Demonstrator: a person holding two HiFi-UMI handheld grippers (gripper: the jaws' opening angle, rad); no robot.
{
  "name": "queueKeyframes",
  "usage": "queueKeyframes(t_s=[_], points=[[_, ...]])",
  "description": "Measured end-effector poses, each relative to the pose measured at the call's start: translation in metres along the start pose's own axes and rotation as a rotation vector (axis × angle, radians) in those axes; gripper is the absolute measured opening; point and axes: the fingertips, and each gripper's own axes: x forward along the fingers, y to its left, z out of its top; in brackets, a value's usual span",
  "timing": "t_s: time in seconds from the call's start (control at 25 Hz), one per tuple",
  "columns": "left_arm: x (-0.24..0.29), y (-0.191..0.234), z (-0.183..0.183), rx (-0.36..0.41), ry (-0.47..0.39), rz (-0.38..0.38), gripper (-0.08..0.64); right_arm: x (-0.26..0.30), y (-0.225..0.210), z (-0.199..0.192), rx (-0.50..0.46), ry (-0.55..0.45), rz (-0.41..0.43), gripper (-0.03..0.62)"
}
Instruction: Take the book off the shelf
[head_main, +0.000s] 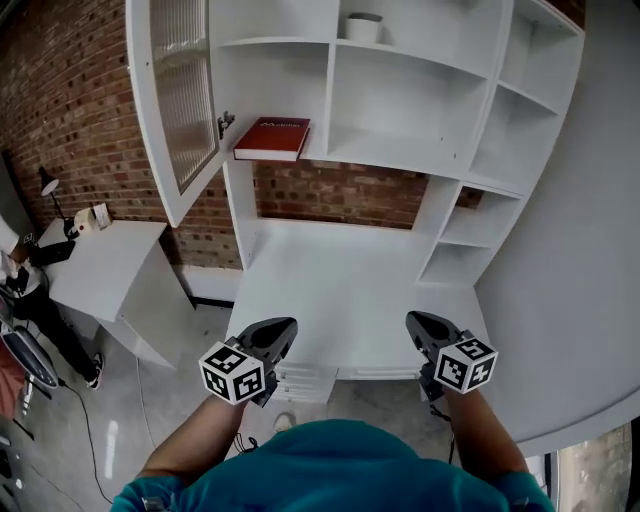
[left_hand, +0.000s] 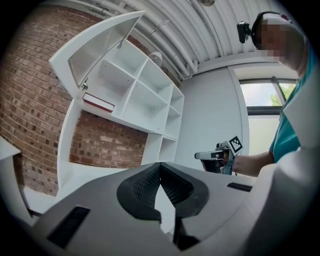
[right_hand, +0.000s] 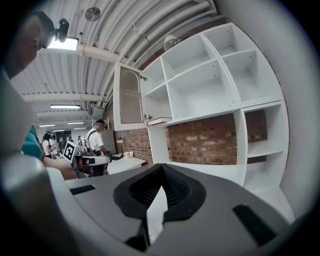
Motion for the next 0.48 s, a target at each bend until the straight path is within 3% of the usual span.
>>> queueKeyframes(t_s=[0.2,0.48], points=[[0.038,0.075,0.04,0.041,0.011,-0.076,0.015,0.076,-0.013,0.039,0.011,-0.031,-0.041,0.021],[0.075,0.153,0.076,0.059,-0.004,-0.101,0.015,0.162,-0.031,0.071,0.016,-0.044,-0.054,0.021]])
